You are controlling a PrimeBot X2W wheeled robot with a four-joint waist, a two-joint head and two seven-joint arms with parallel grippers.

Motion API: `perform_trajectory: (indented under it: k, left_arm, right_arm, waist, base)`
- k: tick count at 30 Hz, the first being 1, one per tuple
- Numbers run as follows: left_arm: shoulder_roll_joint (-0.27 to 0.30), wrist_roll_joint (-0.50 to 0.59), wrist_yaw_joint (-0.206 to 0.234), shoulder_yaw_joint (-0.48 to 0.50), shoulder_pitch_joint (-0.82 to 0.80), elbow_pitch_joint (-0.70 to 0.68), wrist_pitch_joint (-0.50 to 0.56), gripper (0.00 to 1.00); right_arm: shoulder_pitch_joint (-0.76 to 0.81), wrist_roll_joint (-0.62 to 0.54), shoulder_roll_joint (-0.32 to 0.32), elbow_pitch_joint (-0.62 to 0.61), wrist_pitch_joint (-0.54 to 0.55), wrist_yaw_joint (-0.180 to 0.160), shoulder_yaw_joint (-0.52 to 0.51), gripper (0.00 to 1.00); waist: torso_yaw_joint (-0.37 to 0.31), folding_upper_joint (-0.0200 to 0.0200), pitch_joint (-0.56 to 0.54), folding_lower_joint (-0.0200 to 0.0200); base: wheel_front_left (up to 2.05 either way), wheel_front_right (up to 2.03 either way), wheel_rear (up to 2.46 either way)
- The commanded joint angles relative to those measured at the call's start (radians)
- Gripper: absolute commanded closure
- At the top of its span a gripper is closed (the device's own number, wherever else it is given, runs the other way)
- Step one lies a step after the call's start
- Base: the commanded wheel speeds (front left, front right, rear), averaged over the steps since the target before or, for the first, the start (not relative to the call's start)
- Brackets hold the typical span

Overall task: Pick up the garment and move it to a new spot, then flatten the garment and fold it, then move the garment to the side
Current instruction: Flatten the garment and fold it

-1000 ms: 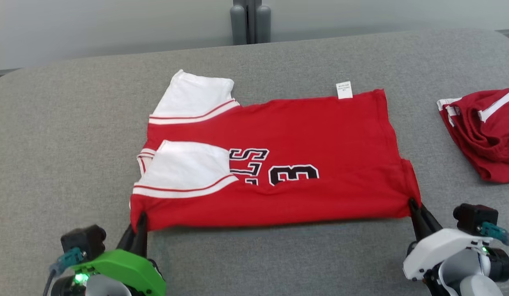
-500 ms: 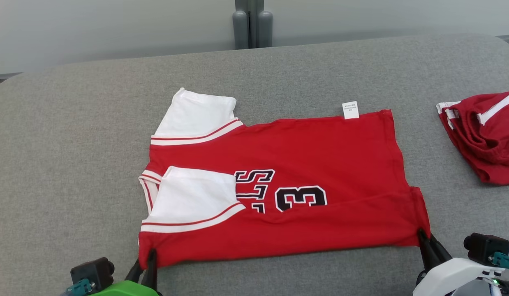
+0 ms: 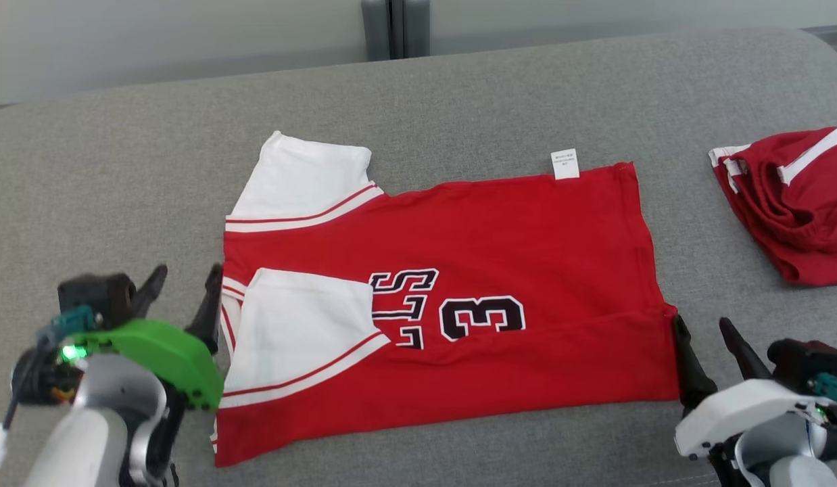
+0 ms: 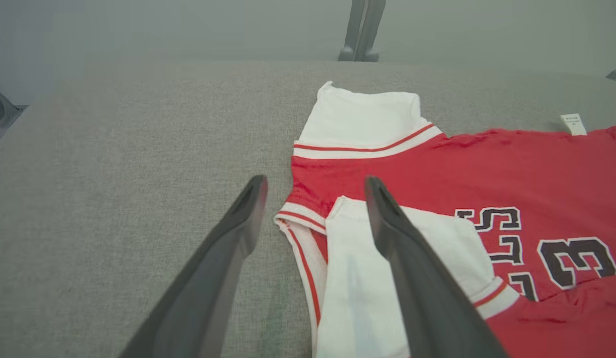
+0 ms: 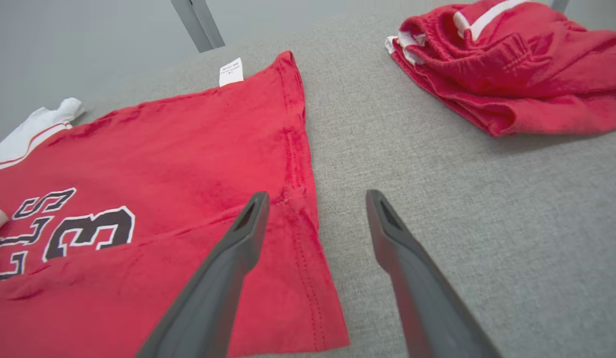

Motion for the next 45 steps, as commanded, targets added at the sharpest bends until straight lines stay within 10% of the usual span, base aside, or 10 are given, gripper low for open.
perform_trajectory:
  k: [1,16,37,38,39,41,45]
  left_arm:
    - [0.019,0.011,-0.017,-0.007,-0.072,0.022,0.021,0.00]
    - [0.123,0.010,-0.177,-0.075,-0.622,0.369,0.220,0.00]
    - [0.224,-0.015,-0.155,-0.056,-0.691,0.494,0.304,0.00]
    - [0.223,-0.015,-0.152,-0.056,-0.690,0.494,0.307,0.09]
    - [0.223,-0.018,-0.151,-0.055,-0.691,0.494,0.306,0.51]
    - [0.217,-0.023,-0.150,-0.050,-0.692,0.492,0.292,1.00]
    - [0.199,-0.031,-0.157,-0.050,-0.692,0.476,0.251,1.00]
  right_arm:
    - [-0.033,-0.009,-0.001,-0.016,0.000,0.000,0.016,0.00]
    - [-0.314,-0.035,-0.001,0.003,-0.030,0.000,0.218,0.00]
    - [-0.409,-0.016,0.000,0.060,-0.114,0.000,0.291,0.00]
    - [-0.414,-0.019,0.000,0.059,-0.114,0.000,0.291,0.00]
    - [-0.418,-0.020,0.000,0.059,-0.112,0.000,0.291,0.00]
    - [-0.429,-0.025,-0.001,0.059,-0.108,0.000,0.288,0.00]
    - [-0.465,-0.046,-0.020,0.076,-0.089,0.000,0.279,0.00]
  waist:
    - [-0.027,0.0000,0.046,0.0000]
    - [-0.205,0.0000,0.268,0.0000]
    - [-0.289,0.0000,0.347,0.0000]
    - [-0.289,0.0000,0.348,0.0000]
    - [-0.289,0.0000,0.349,0.0000]
    - [-0.286,0.0000,0.348,0.0000]
    - [-0.264,0.0000,0.333,0.0000]
  base:
    - [0.00,0.00,0.00]
    - [0.00,0.00,0.00]
    - [0.00,0.00,0.00]
    - [0.00,0.00,0.00]
    - [0.00,0.00,0.00]
    - [0.00,0.00,0.00]
    - [0.00,0.00,0.00]
